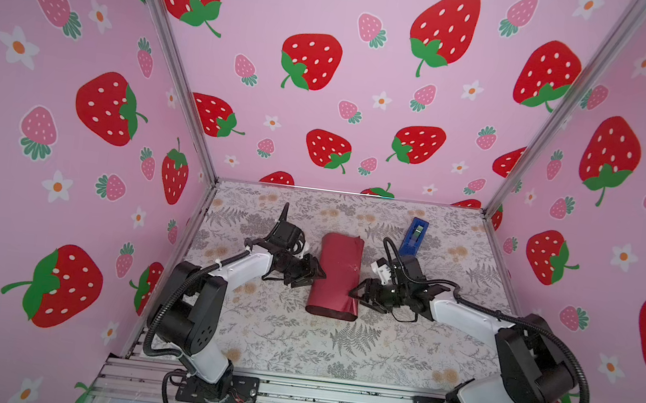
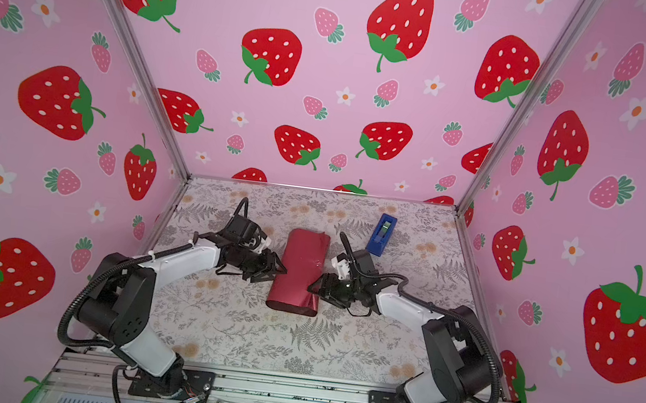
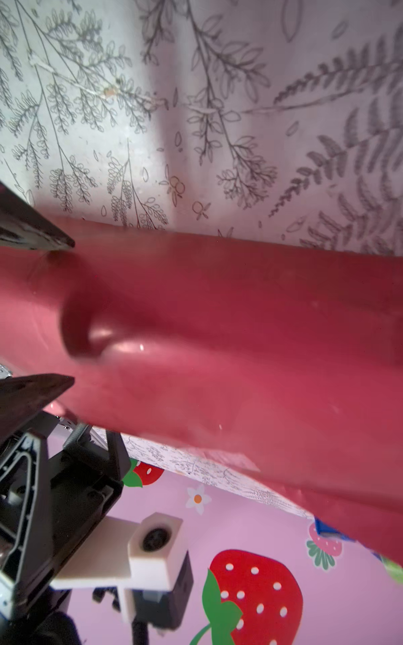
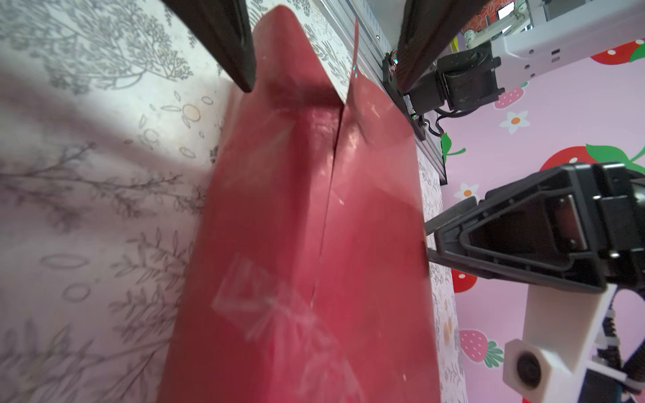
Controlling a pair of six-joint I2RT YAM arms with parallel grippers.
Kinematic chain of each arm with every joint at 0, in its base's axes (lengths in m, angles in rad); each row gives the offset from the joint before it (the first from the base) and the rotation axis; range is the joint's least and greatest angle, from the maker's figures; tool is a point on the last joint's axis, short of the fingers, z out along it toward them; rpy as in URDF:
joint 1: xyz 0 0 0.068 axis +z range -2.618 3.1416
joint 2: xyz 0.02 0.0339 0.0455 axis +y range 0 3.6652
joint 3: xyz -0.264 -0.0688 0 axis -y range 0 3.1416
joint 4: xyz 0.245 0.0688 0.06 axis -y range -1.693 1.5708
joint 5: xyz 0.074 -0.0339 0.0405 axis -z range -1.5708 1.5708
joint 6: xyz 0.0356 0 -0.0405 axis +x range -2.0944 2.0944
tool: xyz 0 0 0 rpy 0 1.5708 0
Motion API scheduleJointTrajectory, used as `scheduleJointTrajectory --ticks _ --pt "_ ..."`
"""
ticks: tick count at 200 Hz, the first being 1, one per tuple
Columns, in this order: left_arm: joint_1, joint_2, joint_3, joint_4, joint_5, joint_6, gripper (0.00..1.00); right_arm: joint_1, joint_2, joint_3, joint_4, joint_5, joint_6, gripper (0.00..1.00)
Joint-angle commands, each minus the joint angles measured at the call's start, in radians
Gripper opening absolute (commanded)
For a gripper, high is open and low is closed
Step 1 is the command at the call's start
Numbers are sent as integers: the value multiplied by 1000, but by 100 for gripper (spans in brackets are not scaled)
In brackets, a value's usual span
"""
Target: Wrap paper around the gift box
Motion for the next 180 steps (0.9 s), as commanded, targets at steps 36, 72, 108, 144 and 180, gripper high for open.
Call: scheduleJointTrajectory --ticks 36,72,108,144,180 --pt "-35 -35 -30 79 37 -43 59 56 8 16 94 4 73 66" --pt "-56 -69 -44 66 10 -53 59 64 19 12 76 16 61 66" --pt "-58 -122 -62 3 -63 -26 59 63 -4 15 -1 88 31 63" --pt "-61 -194 -73 -81 -190 31 59 63 -6 36 -96 163 -18 62" --pt "-69 -190 -81 -94 -223 65 59 64 10 45 -140 210 -51 62"
